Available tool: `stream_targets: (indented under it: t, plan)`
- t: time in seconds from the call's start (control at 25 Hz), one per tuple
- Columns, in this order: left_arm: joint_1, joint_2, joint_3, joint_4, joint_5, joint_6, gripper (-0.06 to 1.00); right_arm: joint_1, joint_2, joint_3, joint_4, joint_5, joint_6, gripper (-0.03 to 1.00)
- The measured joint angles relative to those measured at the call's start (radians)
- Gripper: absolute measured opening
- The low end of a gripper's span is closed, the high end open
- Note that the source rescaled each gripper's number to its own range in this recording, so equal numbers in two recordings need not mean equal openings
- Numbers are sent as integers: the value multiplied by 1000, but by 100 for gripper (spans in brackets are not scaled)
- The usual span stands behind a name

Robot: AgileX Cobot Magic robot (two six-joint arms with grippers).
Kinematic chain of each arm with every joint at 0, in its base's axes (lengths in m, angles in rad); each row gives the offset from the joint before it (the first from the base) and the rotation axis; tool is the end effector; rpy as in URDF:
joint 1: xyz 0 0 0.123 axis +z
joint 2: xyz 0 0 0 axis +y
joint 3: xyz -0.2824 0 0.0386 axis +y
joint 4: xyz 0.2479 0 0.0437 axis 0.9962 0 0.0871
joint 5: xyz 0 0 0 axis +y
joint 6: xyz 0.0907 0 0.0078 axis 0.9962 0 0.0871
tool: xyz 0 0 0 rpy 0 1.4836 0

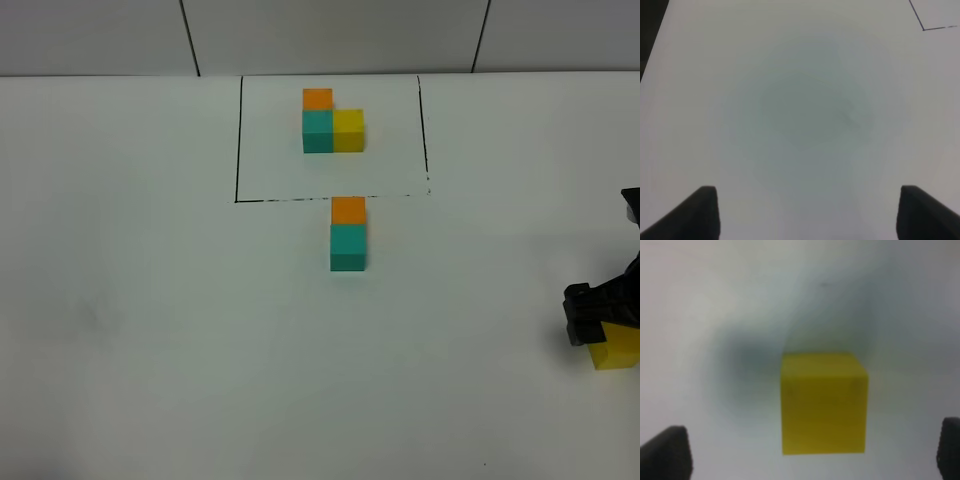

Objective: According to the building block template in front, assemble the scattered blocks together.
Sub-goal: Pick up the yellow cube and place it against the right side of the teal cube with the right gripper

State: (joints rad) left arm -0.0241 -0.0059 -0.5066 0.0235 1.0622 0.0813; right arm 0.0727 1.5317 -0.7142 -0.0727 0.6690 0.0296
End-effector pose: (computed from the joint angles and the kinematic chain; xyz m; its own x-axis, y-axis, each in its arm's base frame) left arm -0.0066 0.0020 0.2789 -0.4435 0.1033 -0.8903 0.0470 0.9946 0.0920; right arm 0.2441 0.0137 0.1661 -0.9804 -0.0989 -0.1706 -0.0918 0.9946 -0.0491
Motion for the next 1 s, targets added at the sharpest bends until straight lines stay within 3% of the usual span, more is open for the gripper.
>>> stream_targets:
  t: [0.48, 1.0]
  plan:
    - [0, 0, 0, 0, 0, 0, 65, -56, 104, 1, 73, -59, -99, 93]
    - [0, 0, 0, 0, 0, 0, 65, -59, 135, 8, 78, -72, -107, 79]
